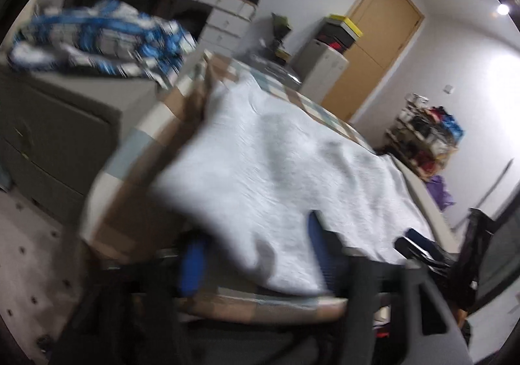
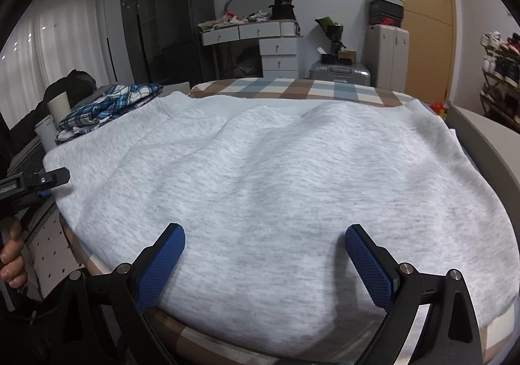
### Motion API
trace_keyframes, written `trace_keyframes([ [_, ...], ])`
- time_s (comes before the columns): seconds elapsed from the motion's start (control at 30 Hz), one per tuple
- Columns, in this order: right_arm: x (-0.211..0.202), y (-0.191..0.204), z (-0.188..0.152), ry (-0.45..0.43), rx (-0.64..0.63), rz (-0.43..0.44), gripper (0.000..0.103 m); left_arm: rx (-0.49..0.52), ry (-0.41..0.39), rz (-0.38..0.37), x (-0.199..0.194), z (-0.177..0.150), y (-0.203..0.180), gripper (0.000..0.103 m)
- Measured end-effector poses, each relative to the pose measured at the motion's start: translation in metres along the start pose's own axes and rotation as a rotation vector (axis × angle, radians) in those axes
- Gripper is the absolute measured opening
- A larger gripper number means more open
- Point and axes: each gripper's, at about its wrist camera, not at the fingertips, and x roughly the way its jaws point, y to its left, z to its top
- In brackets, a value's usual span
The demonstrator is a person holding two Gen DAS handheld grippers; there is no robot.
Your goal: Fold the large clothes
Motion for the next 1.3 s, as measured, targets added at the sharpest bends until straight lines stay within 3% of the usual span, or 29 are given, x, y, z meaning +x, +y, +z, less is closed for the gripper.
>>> trace_keyframes([
  [0.2, 0.002, 0.007, 0.000, 0.009, -0.018, 0.006, 0.100, -0.067, 0.110, -0.042, 0.026, 0.000, 0.006, 0.061],
  [0.33, 0.003, 0.013, -0.001, 0.012, -0.042, 0.010, 0.100, -0.075, 0.093, -0.060, 0.031, 0.004, -0.001, 0.062],
  [0.5, 0.002, 0.010, 0.001, -0.006, -0.026, -0.003, 0.100, -0.105, 0.055, -0.004, 0.044, 0.011, -0.011, 0.062],
  [0.53, 0.002, 0.009, 0.002, -0.012, -0.016, -0.005, 0.100, -0.122, 0.025, 0.015, 0.044, 0.010, -0.010, 0.048],
  [0.57, 0.002, 0.008, 0.004, -0.017, -0.002, -0.010, 0.100, -0.118, 0.005, 0.053, 0.043, 0.010, -0.011, 0.025],
  [0.6, 0.003, 0.007, 0.006, -0.020, 0.010, -0.016, 0.100, -0.111, -0.014, 0.079, 0.041, 0.010, -0.012, 0.017],
  [0.73, 0.010, 0.006, 0.017, -0.016, 0.058, -0.024, 0.100, -0.118, -0.056, 0.034, 0.024, 0.007, -0.007, 0.011],
  [0.83, 0.019, 0.015, 0.029, 0.004, 0.039, -0.038, 0.089, -0.071, -0.083, 0.033, 0.007, 0.005, -0.015, 0.010],
  [1.0, 0.033, 0.037, 0.046, 0.010, 0.064, -0.057, 0.052, -0.001, -0.129, 0.059, -0.025, 0.000, -0.018, 0.010],
  [1.13, 0.066, 0.045, 0.044, 0.073, 0.079, -0.094, 0.045, -0.001, -0.140, 0.068, -0.023, 0.002, -0.013, 0.010],
  [1.3, 0.070, 0.049, 0.039, 0.058, 0.057, -0.131, 0.045, 0.026, -0.161, 0.058, -0.016, 0.010, -0.023, 0.010],
])
